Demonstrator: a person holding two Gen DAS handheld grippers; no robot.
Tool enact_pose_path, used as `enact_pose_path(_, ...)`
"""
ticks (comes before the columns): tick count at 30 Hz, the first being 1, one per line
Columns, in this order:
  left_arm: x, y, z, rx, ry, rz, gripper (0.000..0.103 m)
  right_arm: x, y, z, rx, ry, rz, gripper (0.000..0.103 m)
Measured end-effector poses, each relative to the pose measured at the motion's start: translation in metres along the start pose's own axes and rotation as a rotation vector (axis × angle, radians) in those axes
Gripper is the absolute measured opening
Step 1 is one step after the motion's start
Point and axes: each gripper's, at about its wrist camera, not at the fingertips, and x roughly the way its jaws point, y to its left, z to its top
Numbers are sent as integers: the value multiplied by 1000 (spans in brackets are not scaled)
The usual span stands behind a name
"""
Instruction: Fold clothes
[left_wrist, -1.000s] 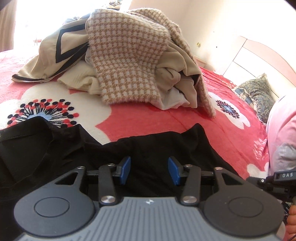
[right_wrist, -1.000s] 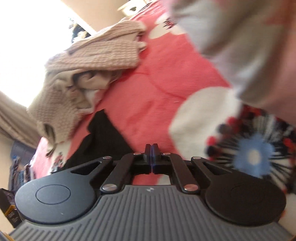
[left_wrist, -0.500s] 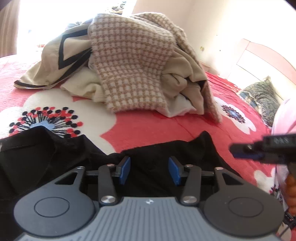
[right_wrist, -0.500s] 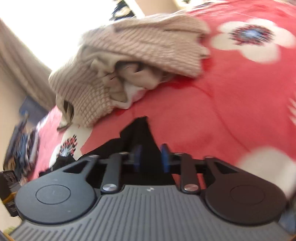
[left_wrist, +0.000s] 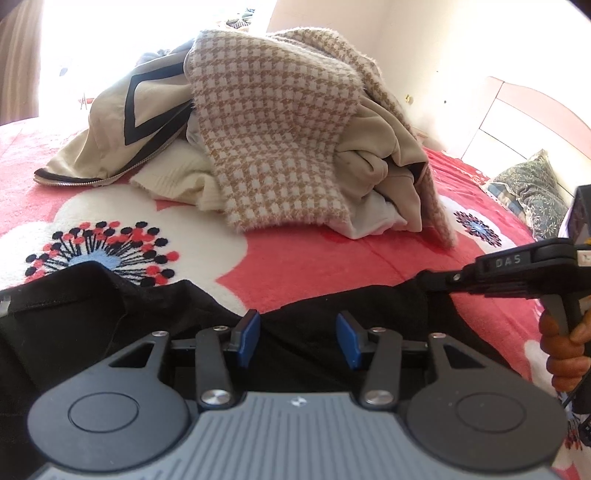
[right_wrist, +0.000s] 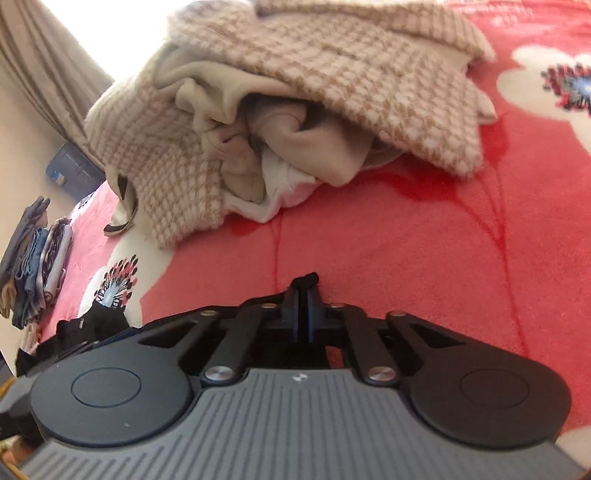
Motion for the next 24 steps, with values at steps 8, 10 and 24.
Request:
enact_pose_path(8,10,-2,4,9,-13,23,49,-1,-11,-4,19,-113,-107,1)
enact_pose_path(10,13,-3,5,11,-16,28,49,5,-10,-5,-18,-113,-137,1)
enact_pose_path(24,-8,9,6,2,-17,12,54,-79,-8,-37,177,45,-126,34)
